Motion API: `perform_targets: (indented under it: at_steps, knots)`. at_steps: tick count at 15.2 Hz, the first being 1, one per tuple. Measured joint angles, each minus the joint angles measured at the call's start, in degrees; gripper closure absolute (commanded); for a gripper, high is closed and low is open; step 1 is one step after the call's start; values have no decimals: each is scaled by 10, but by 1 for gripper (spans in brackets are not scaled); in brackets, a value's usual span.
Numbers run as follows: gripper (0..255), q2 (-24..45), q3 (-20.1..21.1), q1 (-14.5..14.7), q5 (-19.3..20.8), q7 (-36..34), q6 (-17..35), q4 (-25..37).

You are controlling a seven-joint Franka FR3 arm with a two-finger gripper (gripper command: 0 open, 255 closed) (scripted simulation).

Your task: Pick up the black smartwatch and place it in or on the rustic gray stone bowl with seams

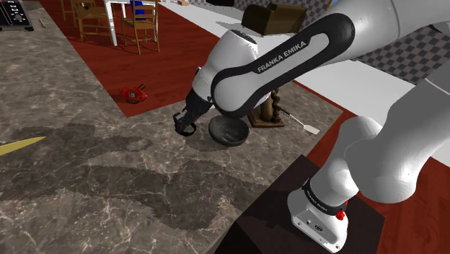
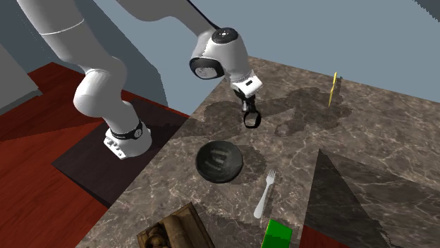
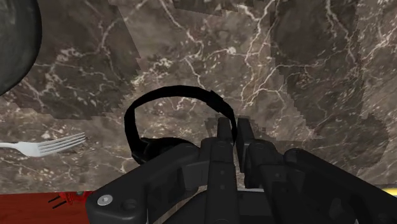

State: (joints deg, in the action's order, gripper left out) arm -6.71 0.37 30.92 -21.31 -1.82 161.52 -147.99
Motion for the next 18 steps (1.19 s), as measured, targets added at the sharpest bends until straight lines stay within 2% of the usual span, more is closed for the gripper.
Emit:
perform_targets:
  at_steps: [4, 6, 10, 13, 18]
  knots:
    - [255, -24, 3, -8, 23, -21, -30, 6]
    - [255, -44, -9, -13, 19, -2, -37, -9]
    - [255, -94, -49, -28, 9, 59, -51, -54]
    - [255, -135, -76, -46, 16, 96, -68, -86]
    - [255, -205, -129, -92, 45, 160, -107, -130]
